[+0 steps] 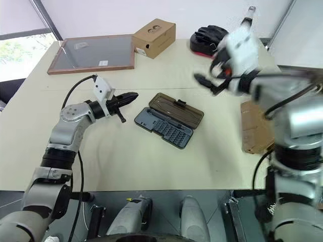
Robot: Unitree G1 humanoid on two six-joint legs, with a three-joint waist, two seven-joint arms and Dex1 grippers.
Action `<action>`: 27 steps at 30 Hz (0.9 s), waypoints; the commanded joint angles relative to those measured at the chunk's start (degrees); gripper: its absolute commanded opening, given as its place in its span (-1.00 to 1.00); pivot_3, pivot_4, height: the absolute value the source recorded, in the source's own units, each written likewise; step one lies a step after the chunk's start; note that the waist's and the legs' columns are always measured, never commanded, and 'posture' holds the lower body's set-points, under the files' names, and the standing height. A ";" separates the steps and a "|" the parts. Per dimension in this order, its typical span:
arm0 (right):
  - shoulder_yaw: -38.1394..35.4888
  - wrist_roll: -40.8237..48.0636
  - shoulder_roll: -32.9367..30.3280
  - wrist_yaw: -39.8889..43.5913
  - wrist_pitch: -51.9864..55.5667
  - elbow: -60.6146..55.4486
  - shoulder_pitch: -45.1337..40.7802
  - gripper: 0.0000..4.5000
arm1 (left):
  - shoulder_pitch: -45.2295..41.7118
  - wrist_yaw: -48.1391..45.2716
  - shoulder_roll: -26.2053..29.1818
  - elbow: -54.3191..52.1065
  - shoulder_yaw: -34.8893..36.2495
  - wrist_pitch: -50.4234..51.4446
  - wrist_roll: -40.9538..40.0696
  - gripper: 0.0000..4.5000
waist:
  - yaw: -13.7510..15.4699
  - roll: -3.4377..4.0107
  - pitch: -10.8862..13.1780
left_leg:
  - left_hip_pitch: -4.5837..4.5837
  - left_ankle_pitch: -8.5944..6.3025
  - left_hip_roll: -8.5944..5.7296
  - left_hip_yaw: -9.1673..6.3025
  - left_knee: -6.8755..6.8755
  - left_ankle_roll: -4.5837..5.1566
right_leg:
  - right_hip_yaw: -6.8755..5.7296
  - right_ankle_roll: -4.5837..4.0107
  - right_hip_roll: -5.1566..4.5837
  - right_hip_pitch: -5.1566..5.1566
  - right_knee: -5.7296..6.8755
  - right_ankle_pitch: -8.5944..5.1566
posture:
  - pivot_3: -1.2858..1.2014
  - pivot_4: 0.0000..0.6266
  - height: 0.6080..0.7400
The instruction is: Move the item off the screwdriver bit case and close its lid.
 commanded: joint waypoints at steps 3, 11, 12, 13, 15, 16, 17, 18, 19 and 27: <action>0.04 -6.45 9.81 -13.14 -3.94 3.31 4.36 0.98 | 0.79 0.54 1.49 -4.15 1.75 1.23 -0.88 -1.00 | -0.60 0.01 0.00 | 0.00 0.01 0.01 -0.02 0.00 -0.02 | 0.03 0.00 0.02 -0.06 0.08 0.01 | 0.03 -0.52 1.00; -7.52 -11.66 25.93 -29.83 3.15 6.84 4.73 0.98 | 2.69 1.24 2.26 -6.97 2.18 2.83 -1.12 -1.00 | -0.61 0.05 -0.02 | 0.04 0.04 0.07 -0.07 -0.02 -0.06 | 0.07 -0.04 0.11 -0.11 0.17 0.02 | 0.03 -0.52 1.00; -8.08 -11.57 27.42 -30.45 4.37 6.90 4.80 0.98 | 2.87 1.33 2.25 -7.09 2.18 2.88 -1.08 -1.00 | -0.59 0.05 -0.02 | 0.04 0.04 0.07 -0.07 -0.02 -0.06 | 0.07 -0.03 0.10 -0.11 0.17 0.02 | 0.03 -0.52 1.00; -8.25 -11.54 28.49 -30.79 5.34 6.95 5.00 0.98 | 3.02 1.40 2.26 -7.23 2.19 2.95 -1.06 -1.00 | -0.60 0.05 -0.02 | 0.04 0.04 0.07 -0.07 -0.02 -0.06 | 0.07 -0.03 0.11 -0.11 0.17 0.02 | 0.03 -0.52 1.00; -7.57 -11.95 29.02 -30.98 6.61 6.98 5.36 0.98 | 3.18 1.49 2.29 -7.44 2.26 3.07 -1.04 -1.00 | -0.68 0.06 -0.02 | 0.04 0.04 0.07 -0.07 -0.02 -0.06 | 0.07 -0.03 0.11 -0.11 0.18 0.02 | 0.03 -0.52 1.00; -7.04 -12.16 29.00 -31.00 7.24 6.95 5.58 0.98 | 3.24 1.53 2.31 -7.53 2.30 3.12 -1.01 -1.00 | -0.68 0.07 -0.03 | 0.04 0.04 0.07 -0.07 -0.02 -0.06 | 0.07 -0.04 0.12 -0.11 0.18 0.02 | 0.03 -0.52 1.00; -6.65 -12.26 29.11 -31.02 7.87 6.85 5.84 0.98 | 3.37 1.55 2.36 -7.71 2.33 3.20 -1.01 -1.00 | -0.69 0.07 -0.03 | 0.04 0.04 0.07 -0.07 -0.02 -0.06 | 0.07 -0.03 0.12 -0.11 0.18 0.02 | 0.03 -0.52 1.00; -6.43 -12.33 29.22 -31.01 8.30 6.76 6.00 0.98 | 3.45 1.56 2.39 -7.83 2.34 3.25 -1.00 -1.00 | -0.69 0.07 -0.03 | 0.04 0.03 0.07 -0.06 -0.02 -0.05 | 0.07 -0.03 0.12 -0.11 0.18 0.02 | 0.03 -0.52 1.00; -5.84 -12.58 29.07 -31.03 8.78 6.87 6.15 0.98 | 3.48 1.56 2.43 -7.88 2.34 3.30 -0.99 -1.00 | -0.70 0.07 -0.03 | 0.04 0.03 0.07 -0.06 -0.02 -0.05 | 0.07 -0.03 0.12 -0.11 0.18 0.02 | 0.03 -0.52 1.00; -1.94 -15.88 28.77 -32.66 11.43 8.75 6.52 0.98 | 3.81 1.63 2.61 -8.66 2.37 3.65 -0.84 -1.00 | -0.83 0.08 -0.04 | 0.06 0.03 0.08 -0.02 -0.03 -0.05 | 0.07 -0.04 0.14 -0.10 0.18 0.02 | 0.03 -0.52 1.00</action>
